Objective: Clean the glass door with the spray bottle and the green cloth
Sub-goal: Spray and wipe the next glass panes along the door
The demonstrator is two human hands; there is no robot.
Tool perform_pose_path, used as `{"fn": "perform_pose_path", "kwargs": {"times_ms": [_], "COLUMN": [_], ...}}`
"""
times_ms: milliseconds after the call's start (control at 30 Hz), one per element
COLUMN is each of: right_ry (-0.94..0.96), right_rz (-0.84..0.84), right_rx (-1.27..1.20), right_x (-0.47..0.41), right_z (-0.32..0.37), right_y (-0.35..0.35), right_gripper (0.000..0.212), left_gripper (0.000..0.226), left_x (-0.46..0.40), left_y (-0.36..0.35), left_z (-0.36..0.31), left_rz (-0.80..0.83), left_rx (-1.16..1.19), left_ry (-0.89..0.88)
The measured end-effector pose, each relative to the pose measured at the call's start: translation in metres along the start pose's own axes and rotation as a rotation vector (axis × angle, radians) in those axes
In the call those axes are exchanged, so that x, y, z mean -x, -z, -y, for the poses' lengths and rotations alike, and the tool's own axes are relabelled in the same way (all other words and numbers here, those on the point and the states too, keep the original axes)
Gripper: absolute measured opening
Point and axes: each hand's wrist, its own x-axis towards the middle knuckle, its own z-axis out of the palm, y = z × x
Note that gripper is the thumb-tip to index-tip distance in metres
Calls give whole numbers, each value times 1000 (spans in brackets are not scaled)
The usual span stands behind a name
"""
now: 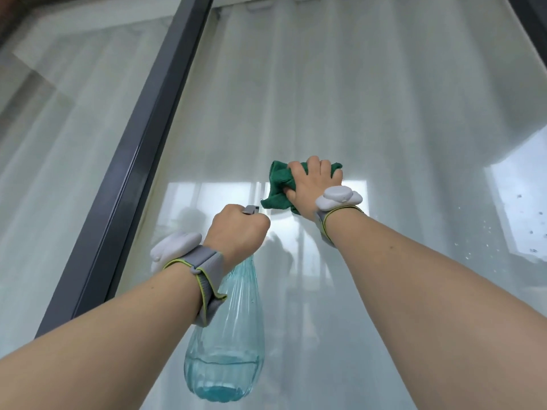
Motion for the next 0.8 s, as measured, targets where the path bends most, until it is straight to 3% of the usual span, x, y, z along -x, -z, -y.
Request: {"fn": "perform_pose_path", "kwargs": {"times_ms": [167,333,433,533,600,700,800], "right_ry": [43,147,216,248,325,434,360], "right_rz": [17,6,16,5,18,18,4], "right_rx": [-18,54,31,-1,9,52,85], "right_x": [62,150,182,204,225,254,273], "right_z": [-4,-23,-41,-53,-65,-77,-87], "right_y": [0,-1,12,21,26,25,22], "right_gripper": [45,44,42,44,46,50,51], "left_gripper": [21,20,8,14,22,16,17], "left_x": [16,27,43,54,62,68,74], "left_y": [-15,-17,-30,-48,-63,-83,-106], "left_z": [-2,-25,-47,-61,-70,-80,-87], "left_rz": [-1,-2,114,235,259,282,322], "left_rx": [-52,22,8,3,-4,-18,-61], "left_ry": [-42,9,12,-37,-63,-74,-81]}}
